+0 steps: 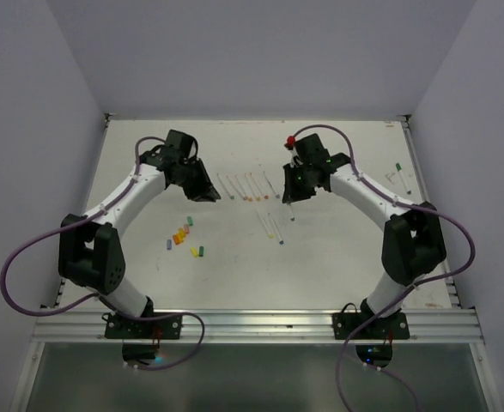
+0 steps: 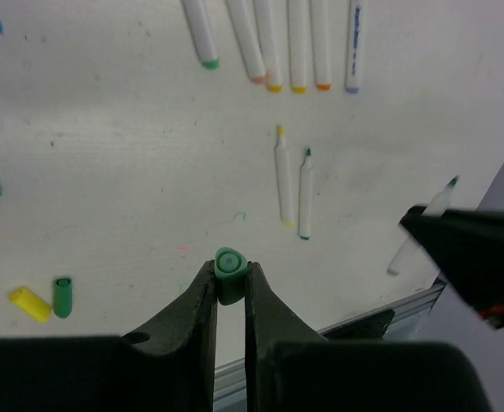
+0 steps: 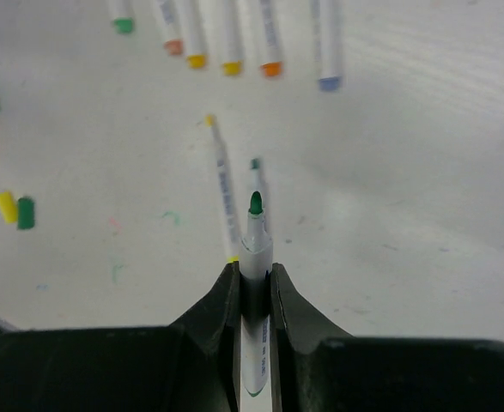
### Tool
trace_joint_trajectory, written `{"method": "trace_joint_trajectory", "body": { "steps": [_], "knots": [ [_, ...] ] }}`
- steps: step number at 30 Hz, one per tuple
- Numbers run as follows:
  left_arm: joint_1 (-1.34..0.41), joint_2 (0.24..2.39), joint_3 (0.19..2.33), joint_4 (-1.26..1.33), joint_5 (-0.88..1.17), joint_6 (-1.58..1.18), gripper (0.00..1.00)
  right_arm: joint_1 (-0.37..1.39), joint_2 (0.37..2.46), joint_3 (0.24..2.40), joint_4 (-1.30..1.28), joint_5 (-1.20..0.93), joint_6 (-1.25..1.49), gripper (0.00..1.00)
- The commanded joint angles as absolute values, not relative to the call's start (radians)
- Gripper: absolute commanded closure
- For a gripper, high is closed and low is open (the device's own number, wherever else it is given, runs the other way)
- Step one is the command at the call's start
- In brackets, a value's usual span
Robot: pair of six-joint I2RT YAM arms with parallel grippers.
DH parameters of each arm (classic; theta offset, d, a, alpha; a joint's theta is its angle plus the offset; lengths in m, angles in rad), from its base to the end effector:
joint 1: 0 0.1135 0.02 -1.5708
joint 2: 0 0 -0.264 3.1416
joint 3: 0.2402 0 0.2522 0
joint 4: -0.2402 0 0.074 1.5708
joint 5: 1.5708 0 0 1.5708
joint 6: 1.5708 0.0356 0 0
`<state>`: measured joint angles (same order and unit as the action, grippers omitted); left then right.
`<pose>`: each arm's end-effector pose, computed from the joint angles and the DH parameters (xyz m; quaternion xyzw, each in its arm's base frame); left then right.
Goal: Open the pen caps
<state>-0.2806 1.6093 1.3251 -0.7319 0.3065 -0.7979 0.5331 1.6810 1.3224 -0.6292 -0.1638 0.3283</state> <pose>0.3227 -0.1042 0.2745 -0.2027 0.9296 -0.2649 0.1568 0.3067 0.1877 0.2550 -0.1210 0.9472 0.1908 0.2276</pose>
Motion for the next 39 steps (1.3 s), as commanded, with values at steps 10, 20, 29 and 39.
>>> {"method": "trace_joint_trajectory", "body": {
  "steps": [10, 20, 29, 39],
  "knots": [
    [-0.414, 1.552, 1.181, -0.782, 0.267, -0.758, 1.0, 0.459, 1.85, 1.323, -0.588, -0.132, 0.236, 1.0],
    [-0.474, 1.58, 1.074, -0.742, 0.227, -0.798, 1.0, 0.46, 1.779, 1.195, -0.523, -0.147, 0.253, 0.94],
    [-0.514, 1.592, 1.028, -0.799, 0.138, -0.813, 1.0, 0.46, 1.761, 1.17, -0.489, -0.198, 0.287, 0.72],
    [-0.545, 1.629, 1.006, -0.815, 0.106, -0.801, 1.0, 0.457, 1.714, 1.209, -0.494, -0.187, 0.327, 0.54]
  ]
}}
